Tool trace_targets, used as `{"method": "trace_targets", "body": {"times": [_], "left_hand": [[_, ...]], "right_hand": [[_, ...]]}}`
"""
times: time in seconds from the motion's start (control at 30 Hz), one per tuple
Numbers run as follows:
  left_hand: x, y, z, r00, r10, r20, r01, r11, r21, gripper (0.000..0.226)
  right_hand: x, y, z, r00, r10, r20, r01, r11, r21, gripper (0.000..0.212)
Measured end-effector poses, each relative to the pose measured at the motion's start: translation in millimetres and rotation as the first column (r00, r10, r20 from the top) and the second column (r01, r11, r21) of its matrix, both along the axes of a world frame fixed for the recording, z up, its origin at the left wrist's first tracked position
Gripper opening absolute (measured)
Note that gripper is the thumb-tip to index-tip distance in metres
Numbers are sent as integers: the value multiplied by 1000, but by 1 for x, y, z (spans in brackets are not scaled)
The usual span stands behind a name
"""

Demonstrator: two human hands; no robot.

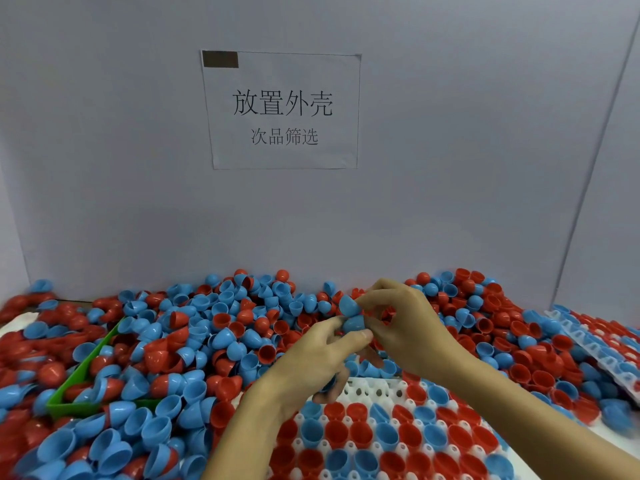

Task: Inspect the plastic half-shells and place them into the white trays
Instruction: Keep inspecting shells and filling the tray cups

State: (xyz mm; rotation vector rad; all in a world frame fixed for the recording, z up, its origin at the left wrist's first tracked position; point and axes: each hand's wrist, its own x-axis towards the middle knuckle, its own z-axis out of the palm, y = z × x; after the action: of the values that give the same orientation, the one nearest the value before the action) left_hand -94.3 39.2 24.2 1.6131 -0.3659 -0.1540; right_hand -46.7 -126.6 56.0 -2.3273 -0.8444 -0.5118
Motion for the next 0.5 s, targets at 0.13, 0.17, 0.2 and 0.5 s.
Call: {"method": "trace_targets", "body": {"times": [0.13, 0.17, 0.2, 0.5], "left_hand": [[5, 5, 1, 994, 111, -22, -112, 992, -57, 35], [7, 5, 0, 988, 153, -17, -153, 985, -73, 35], [8, 4, -1, 980, 197, -5, -196, 977, -79, 33], [12, -2, -7, 948, 316, 28, -312, 945, -99, 27]], "right_hand": [[2, -6, -1, 995, -5, -101, 17, 993, 121, 22], [2, -7, -1, 993, 6, -118, 10, 991, 134, 22], [1, -7, -2, 991, 22, -133, -2, 990, 144, 22], [7, -10, -4, 990, 24, -140, 3, 983, 185, 18]]}}
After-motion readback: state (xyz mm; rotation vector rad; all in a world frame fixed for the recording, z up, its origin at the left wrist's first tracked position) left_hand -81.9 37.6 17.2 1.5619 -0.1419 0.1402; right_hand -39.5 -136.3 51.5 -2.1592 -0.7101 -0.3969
